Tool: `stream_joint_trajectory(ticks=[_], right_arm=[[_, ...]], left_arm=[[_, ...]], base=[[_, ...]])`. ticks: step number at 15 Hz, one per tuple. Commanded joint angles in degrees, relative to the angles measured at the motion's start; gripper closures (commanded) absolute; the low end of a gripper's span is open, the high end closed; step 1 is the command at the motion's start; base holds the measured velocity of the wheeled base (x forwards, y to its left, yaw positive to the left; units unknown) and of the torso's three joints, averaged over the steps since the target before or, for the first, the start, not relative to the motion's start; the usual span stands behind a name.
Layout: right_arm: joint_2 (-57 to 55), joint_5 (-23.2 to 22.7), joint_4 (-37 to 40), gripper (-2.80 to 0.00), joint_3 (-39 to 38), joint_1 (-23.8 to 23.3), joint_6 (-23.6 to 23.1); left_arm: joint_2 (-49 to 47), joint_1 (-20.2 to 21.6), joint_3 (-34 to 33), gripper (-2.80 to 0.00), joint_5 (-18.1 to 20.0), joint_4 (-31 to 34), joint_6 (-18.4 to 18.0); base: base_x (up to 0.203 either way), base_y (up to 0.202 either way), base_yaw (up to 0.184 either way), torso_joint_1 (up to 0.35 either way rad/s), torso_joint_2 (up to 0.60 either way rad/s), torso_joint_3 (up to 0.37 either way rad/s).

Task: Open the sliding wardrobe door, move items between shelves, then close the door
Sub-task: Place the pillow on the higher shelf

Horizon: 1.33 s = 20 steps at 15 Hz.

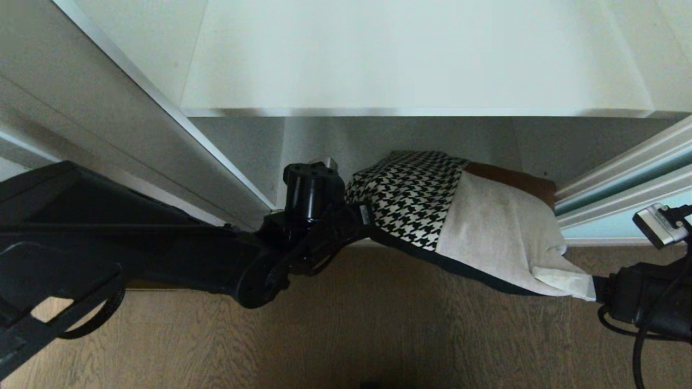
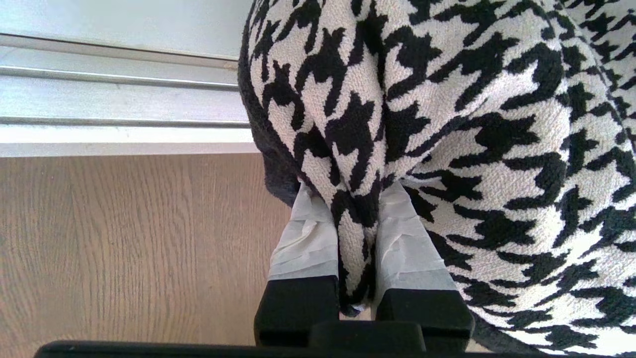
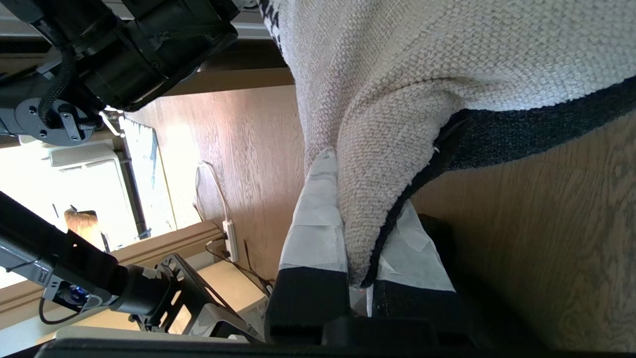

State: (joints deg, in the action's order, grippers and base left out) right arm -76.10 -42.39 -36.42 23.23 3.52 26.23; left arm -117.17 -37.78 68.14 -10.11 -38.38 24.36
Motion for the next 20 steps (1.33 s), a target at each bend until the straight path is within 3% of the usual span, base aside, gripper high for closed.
stream_joint_trajectory(ticks=[1,13,20], right_arm=[[0.39,-0.24,-0.17,0.0,-0.44,-0.01,0.3],[1.76,-0.24,-0.23,0.0,-1.61,-0.01,1.98],[2.14,-0.33,-0.23,0.0,-2.57,0.26,2.07]], left_arm=[[0.61,-0.01,-0.54,0.0,-0.02,-0.27,0.14],[0.46,-0.11,-0.64,0.0,-0.09,-0.21,-0.1],[1.5,-0.84,-1.97,0.0,-2.35,-0.42,0.16]], base=[[0.0,0.0,0.0,0.0,0.0,0.0],[-0.181,0.0,0.001,0.002,0.0,0.002],[0.0,0.0,0.0,0.0,0.0,0.0]])
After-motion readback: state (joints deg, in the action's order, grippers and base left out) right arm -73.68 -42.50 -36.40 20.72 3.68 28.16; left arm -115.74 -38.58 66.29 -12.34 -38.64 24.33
